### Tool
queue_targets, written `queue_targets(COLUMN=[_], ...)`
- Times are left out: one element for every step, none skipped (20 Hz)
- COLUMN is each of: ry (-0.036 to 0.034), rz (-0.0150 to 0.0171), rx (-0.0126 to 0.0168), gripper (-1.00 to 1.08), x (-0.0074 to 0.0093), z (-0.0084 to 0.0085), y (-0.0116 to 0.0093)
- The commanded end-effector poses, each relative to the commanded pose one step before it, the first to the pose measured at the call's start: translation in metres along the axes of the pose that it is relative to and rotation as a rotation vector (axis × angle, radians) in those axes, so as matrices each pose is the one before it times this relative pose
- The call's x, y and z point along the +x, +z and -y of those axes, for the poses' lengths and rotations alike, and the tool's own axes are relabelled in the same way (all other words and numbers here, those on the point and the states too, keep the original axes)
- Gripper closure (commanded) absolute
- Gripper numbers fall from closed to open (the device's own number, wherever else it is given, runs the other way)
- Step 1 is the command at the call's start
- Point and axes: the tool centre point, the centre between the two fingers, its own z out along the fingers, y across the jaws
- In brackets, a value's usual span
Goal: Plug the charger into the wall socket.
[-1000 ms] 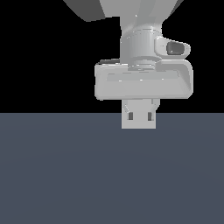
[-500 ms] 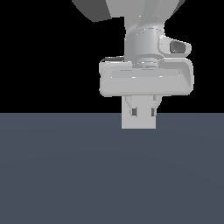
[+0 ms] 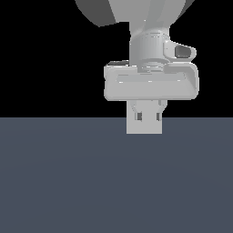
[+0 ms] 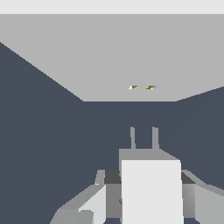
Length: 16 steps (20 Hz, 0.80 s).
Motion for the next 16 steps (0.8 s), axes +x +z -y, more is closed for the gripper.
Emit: queue_targets(ry=[-0.00002, 0.0, 0.0, 0.0, -0.00066, 0.0, 0.0, 0.0, 0.0, 0.0, 0.0, 0.0, 0.0, 0.0, 0.0, 0.0], rz=[-0.00038, 0.0, 0.0, 0.0, 0.00016, 0.0, 0.0, 0.0, 0.0, 0.0, 0.0, 0.0, 0.0, 0.0, 0.0, 0.0], rx=[-0.00003, 0.0, 0.0, 0.0, -0.00015, 0.0, 0.0, 0.0, 0.0, 0.0, 0.0, 0.0, 0.0, 0.0, 0.0, 0.0], gripper=[1.08, 1.08, 1.08, 1.08, 1.08, 1.08, 1.08, 1.08, 1.08, 1.08, 1.08, 1.08, 1.08, 1.08, 1.08, 1.08], x=[0.00677, 0.00346, 0.0038, 0.00413, 0.00403, 0.00363, 0.00325, 0.00288, 0.00251, 0.00215, 0.00179, 0.00144, 0.00109, 0.00074, 0.0004, 0.00007], z=[0.0, 0.0, 0.0, -0.00001, 0.00041, -0.00001, -0.00001, -0.00001, -0.00001, -0.00001, -0.00001, -0.00001, -0.00001, -0.00001, -0.00001, -0.00001], y=[0.00042, 0.0003, 0.00032, 0.00035, 0.00043, 0.0003, 0.00027, 0.00024, 0.00021, 0.00017, 0.00014, 0.00011, 0.00008, 0.00005, 0.00001, -0.00001])
